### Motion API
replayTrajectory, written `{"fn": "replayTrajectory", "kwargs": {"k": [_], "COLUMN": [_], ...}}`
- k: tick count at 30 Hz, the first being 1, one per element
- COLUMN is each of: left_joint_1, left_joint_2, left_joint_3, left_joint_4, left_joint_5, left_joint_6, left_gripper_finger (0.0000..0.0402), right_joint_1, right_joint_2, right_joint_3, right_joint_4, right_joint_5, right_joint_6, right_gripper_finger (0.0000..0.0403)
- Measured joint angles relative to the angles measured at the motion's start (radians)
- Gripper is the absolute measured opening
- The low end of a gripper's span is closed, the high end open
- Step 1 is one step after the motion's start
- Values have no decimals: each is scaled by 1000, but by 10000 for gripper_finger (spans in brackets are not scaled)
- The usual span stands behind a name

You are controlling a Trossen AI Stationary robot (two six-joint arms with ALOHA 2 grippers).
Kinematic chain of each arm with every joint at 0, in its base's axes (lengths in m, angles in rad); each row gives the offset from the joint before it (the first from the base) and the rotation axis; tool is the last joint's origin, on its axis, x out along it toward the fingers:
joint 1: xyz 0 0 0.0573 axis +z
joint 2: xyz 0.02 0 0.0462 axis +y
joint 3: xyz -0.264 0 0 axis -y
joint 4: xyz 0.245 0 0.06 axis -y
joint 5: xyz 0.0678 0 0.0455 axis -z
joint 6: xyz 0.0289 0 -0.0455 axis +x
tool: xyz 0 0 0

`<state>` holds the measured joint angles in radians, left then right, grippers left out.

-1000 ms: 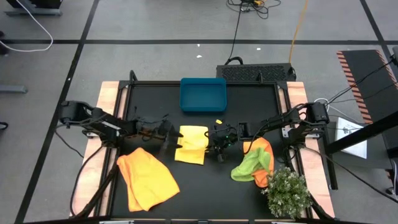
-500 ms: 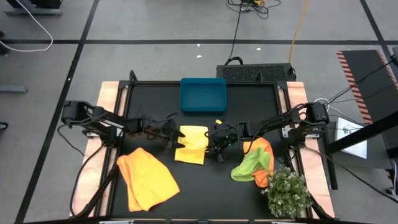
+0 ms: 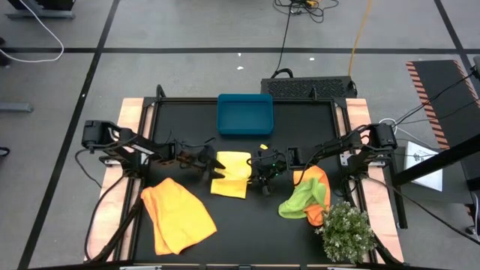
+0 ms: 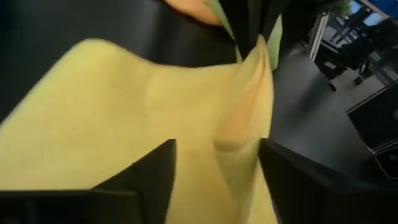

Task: Fold microfiber towels
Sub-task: Fold the yellow microfiber towel

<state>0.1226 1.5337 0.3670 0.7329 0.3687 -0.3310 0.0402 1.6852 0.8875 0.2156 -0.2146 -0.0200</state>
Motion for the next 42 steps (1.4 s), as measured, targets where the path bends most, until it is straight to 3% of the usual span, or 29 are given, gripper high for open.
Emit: {"fn": "replayTrajectory", "kwargs": {"k": [9, 18, 28, 32, 36, 42], "left_joint_1": [14, 101, 155, 169, 178, 198], "left_joint_2": [-2, -57, -97, -109, -122, -135], "left_joint_3": [4, 4, 18, 49, 82, 151], "left_joint_4": [9, -30, -103, -112, -174, -314], "left_joint_5": [0, 5, 16, 15, 15, -38], "left_joint_6": [145, 223, 326, 360, 406, 469], "left_gripper_finger": [16, 4, 2, 1, 1, 1], "right_joint_1": [-2, -35, -55, -77, -94, -110], "right_joint_2": [0, 0, 0, 0, -2, -15], "right_joint_3": [0, 2, 1, 1, 1, 0], "right_joint_4": [-3, -13, -16, -11, -14, -34], "right_joint_5": [2, 10, 43, 61, 61, 58], "right_joint_6": [0, 37, 42, 42, 38, 26], "right_gripper_finger": [0, 4, 78, 91, 80, 21]}}
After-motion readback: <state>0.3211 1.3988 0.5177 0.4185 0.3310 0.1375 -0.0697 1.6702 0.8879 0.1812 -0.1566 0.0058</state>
